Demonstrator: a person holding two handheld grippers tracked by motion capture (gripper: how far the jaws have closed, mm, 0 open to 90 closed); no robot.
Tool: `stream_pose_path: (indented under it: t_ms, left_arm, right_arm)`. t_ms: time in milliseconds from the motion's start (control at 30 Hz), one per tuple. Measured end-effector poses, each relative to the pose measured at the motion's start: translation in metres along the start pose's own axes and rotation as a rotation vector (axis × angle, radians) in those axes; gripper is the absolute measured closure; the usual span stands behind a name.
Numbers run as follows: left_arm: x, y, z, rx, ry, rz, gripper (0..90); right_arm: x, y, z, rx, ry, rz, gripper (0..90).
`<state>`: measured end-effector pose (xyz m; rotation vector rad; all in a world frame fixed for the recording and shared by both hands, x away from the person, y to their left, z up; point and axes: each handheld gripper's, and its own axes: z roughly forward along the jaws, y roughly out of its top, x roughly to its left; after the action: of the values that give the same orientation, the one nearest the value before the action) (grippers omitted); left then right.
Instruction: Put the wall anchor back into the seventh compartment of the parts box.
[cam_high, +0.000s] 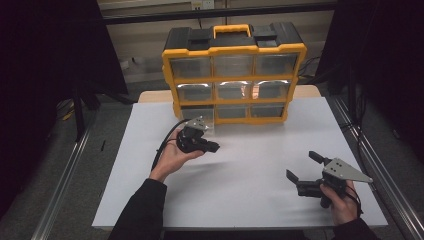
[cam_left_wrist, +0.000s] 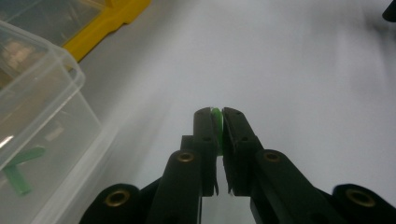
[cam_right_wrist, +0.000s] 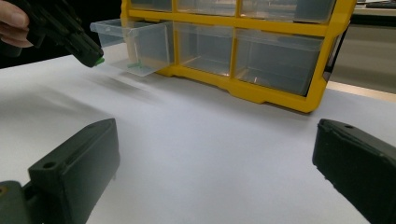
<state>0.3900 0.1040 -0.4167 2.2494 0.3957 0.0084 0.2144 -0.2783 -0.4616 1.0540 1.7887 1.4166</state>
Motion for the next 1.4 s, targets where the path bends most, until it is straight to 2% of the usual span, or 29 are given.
stream_pose_path:
  t_ms: [100,167,300,333,433,567,767,833,1033,1067,1233,1300,1333,1367,1400]
  left_arm:
    - [0.001,0.0,-0.007,-0.011,0.015,-0.005,84.8]
    - [0.001,0.0,-0.011,-0.037,0.022,-0.016,84.8]
    - [0.003,0.0,-0.019,-0.037,0.039,-0.016,84.8]
    - [0.003,0.0,-0.02,-0.056,0.037,-0.025,84.8]
    - [0.004,0.001,-0.026,-0.05,0.052,-0.018,84.8]
    - [0.003,0.002,-0.033,-0.076,0.058,-0.02,84.8]
    - [0.005,0.004,-0.042,-0.086,0.068,-0.011,84.8]
    - [0.004,0.004,-0.043,-0.095,0.07,-0.022,84.8]
    - [0.008,0.005,-0.051,-0.081,0.09,-0.021,84.8]
    - [0.008,0.005,-0.051,-0.096,0.085,-0.026,84.8]
    - [0.012,0.012,-0.061,-0.09,0.104,-0.006,84.8]
    - [0.012,0.014,-0.065,-0.1,0.11,-0.014,84.8]
    - [0.014,0.016,-0.067,-0.095,0.111,-0.001,84.8]
    - [0.013,0.017,-0.068,-0.107,0.111,-0.01,84.8]
    - [0.014,0.018,-0.07,-0.086,0.124,-0.002,84.8]
  right_arm:
    - [0.0,0.0,0.0,0.0,0.001,0.0,0.6]
    - [0.0,0.0,0.0,0.0,-0.001,0.001,0.6]
    - [0.0,0.0,0.0,0.001,0.0,-0.001,0.5]
    - [0.0,0.0,0.0,0.001,0.0,0.0,0.5]
    - [0.0,0.0,0.0,0.001,0.0,0.0,0.5]
    - [0.0,0.0,0.0,0.002,-0.001,0.002,0.5]
    - [-0.001,0.0,0.0,0.006,-0.002,0.003,0.5]
    - [0.0,0.0,0.0,0.006,-0.001,0.003,0.5]
    - [-0.001,0.0,0.0,0.004,-0.007,0.01,0.5]
    - [-0.001,0.0,0.0,0.004,-0.006,0.009,0.5]
    - [-0.001,0.0,0.0,0.004,-0.008,0.01,0.5]
    - [-0.001,0.0,0.0,0.005,-0.006,0.01,0.5]
    - [-0.001,0.0,0.0,0.005,-0.006,0.009,0.5]
    - [-0.001,0.0,0.0,0.005,-0.007,0.008,0.5]
    - [-0.001,0.0,0.0,0.005,-0.007,0.009,0.5]
